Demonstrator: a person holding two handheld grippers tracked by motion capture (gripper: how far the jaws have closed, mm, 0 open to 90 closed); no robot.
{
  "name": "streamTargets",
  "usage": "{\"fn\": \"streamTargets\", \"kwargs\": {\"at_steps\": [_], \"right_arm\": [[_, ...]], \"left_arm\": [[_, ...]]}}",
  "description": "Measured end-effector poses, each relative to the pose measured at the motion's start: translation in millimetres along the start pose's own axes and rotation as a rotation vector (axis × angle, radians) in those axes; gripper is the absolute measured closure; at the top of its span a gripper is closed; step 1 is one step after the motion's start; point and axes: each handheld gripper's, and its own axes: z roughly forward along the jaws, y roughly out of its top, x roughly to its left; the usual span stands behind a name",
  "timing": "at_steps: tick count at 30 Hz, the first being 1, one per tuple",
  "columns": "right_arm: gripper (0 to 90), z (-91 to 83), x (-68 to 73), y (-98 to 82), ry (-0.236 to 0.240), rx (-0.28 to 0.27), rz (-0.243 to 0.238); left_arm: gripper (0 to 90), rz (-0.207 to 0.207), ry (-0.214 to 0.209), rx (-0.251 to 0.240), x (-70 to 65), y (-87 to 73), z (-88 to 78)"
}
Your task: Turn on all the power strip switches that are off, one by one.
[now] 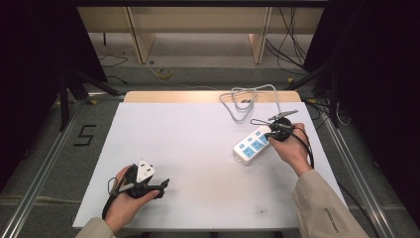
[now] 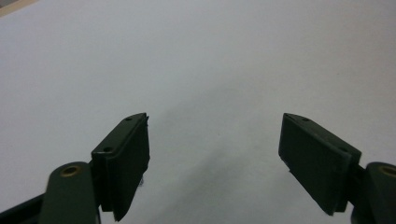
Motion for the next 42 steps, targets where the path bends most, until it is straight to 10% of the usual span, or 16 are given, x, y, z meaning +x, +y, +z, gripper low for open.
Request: {"fn": "streamTargets", "kwargs": {"at_steps": [42], "right_arm": [[90.0,30.7,-2.4,33.2,-0.017,0.022,-0.004]], "left_arm": [[24.3,0.004,-0.002,-0.003,-0.9,0.9,-0.3]]}}
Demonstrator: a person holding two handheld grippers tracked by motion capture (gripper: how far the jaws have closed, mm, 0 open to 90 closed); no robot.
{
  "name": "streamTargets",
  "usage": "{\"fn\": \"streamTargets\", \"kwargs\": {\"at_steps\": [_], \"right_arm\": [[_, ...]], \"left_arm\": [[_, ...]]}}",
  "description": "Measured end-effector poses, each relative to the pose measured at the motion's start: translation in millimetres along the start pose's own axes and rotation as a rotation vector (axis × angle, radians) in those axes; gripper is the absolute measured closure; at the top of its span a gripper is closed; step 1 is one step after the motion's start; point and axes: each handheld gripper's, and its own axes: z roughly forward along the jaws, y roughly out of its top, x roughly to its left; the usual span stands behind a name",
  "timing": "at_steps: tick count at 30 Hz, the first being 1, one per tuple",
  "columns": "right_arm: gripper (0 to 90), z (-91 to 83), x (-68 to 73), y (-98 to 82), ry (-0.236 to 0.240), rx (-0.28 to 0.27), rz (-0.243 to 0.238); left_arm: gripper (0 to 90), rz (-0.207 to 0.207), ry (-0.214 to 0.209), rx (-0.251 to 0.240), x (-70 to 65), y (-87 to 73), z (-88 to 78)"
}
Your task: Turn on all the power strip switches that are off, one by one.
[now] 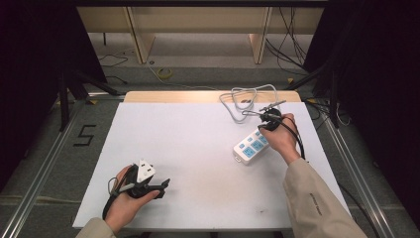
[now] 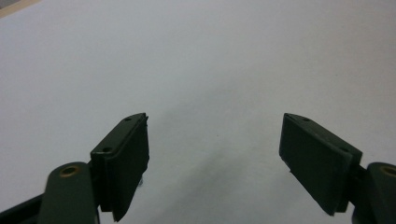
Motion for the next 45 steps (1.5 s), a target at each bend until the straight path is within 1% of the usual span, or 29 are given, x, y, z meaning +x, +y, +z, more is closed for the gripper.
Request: {"fn": "streamTargets", "kwargs": {"at_steps": [5,13,25,29,38,42,45], "right_arm": [[90.0,4.6,-2.2,-0.1,-0.003,0.010,0.005],[90.0,7.5,-3.2,1.4,-0.005,0.014,0.006],[90.0,15.7,1.5,2.9,0.001,0.035,-0.004],[90.0,16.8,2.1,2.8,-0.002,0.042,-0.011],[90.0,17.1,1.2,2.9,-0.001,0.050,-0.010],[90.0,18.0,2.5,3.3,-0.007,0.055,-0.022],[90.0,18.3,2.3,3.2,-0.007,0.056,-0.016]], "left_arm": [[24.3,0.000,0.002,-0.001,0.2,0.0,0.1],[24.3,0.001,0.000,0.001,0.2,-0.1,0.4],[24.3,0.003,-0.001,0.003,0.2,-0.2,0.6],[24.3,0.004,-0.001,0.002,0.0,-0.1,0.6],[24.3,0.004,-0.001,0.001,-0.2,0.0,0.7],[24.3,0.009,-0.002,0.005,-0.3,-0.1,0.8],[24.2,0.009,-0.002,0.004,-0.3,0.0,0.5]]}}
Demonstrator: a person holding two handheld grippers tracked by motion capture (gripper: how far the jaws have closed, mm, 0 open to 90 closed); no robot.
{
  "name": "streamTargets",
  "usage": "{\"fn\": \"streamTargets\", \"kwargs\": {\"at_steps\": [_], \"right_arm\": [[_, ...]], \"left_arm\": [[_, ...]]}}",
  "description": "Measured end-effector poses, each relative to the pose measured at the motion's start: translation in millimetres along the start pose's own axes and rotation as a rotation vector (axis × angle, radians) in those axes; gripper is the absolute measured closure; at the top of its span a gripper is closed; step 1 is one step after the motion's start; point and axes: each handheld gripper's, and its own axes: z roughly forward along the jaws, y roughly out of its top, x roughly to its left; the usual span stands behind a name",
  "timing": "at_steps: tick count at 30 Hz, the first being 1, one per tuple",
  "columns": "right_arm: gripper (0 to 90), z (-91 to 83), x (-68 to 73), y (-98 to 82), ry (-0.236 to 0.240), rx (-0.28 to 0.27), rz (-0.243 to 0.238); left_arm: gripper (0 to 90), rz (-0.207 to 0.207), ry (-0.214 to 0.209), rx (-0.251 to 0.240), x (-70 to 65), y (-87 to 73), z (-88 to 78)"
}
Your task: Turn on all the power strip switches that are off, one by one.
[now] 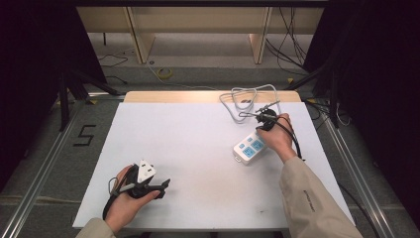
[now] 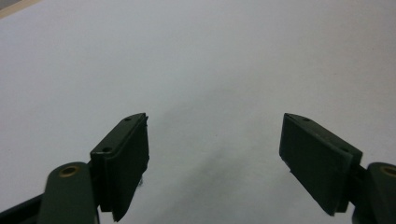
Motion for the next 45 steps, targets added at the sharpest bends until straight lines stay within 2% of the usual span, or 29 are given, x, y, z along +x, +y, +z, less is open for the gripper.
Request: {"fn": "streamTargets", "kwargs": {"at_steps": [9,21,23,28,33,39,45], "right_arm": [[90.0,1.3,1.3,1.3,-0.007,0.012,-0.015],[90.0,3.1,0.8,0.4,-0.004,0.014,-0.010],[90.0,3.8,0.6,0.0,-0.026,0.010,-0.015],[90.0,3.7,2.1,-0.5,-0.038,0.005,-0.029],[90.0,2.5,2.9,-0.1,-0.049,0.003,-0.020],[90.0,-2.7,-0.2,-0.3,-0.010,-0.024,0.014],[90.0,-3.9,1.3,-0.1,0.005,-0.015,0.006]], "left_arm": [[24.2,0.002,0.000,0.000,0.0,0.1,0.2],[24.2,0.000,-0.001,0.002,-0.7,-0.2,0.8],[24.2,0.001,0.000,0.001,-0.8,-0.3,0.9],[24.1,-0.002,0.000,0.002,0.1,-0.5,0.9],[24.1,-0.003,-0.001,0.002,0.0,-0.6,0.4],[24.1,-0.003,-0.002,0.004,0.2,-0.7,0.6],[24.1,-0.003,-0.002,0.002,-0.4,-0.6,0.4]]}}
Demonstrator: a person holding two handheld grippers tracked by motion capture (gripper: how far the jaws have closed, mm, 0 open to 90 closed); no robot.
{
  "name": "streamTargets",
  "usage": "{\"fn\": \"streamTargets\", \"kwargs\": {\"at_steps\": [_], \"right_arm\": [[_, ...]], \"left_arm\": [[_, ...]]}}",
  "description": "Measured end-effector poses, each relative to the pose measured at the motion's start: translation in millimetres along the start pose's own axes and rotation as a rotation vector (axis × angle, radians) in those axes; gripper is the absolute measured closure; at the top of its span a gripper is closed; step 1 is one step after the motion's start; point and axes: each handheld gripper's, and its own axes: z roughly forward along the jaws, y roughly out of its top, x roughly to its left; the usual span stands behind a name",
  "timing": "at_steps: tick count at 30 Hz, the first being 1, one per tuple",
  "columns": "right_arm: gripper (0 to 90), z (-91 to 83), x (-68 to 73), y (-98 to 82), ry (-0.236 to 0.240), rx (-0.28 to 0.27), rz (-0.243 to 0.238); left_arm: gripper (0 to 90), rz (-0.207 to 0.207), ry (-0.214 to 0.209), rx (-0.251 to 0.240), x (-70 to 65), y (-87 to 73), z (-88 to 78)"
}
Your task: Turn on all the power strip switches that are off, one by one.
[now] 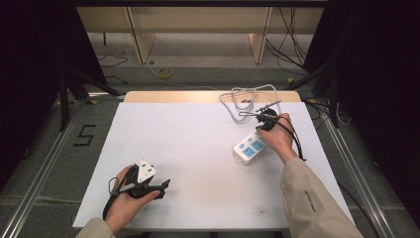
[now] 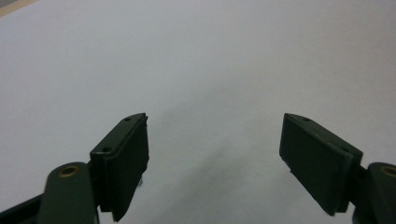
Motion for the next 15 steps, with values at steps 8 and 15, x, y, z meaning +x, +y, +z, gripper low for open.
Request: {"fn": "streamTargets", "kwargs": {"at_steps": [8,15], "right_arm": [[90.0,-1.4,2.5,1.2,0.013,-0.001,-0.006],[90.0,-4.3,5.5,1.9,0.020,-0.004,-0.014]], "left_arm": [[24.1,0.003,-0.002,0.002,0.3,-0.1,0.4],[24.1,0.006,-0.002,0.004,0.2,0.0,0.2]]}}
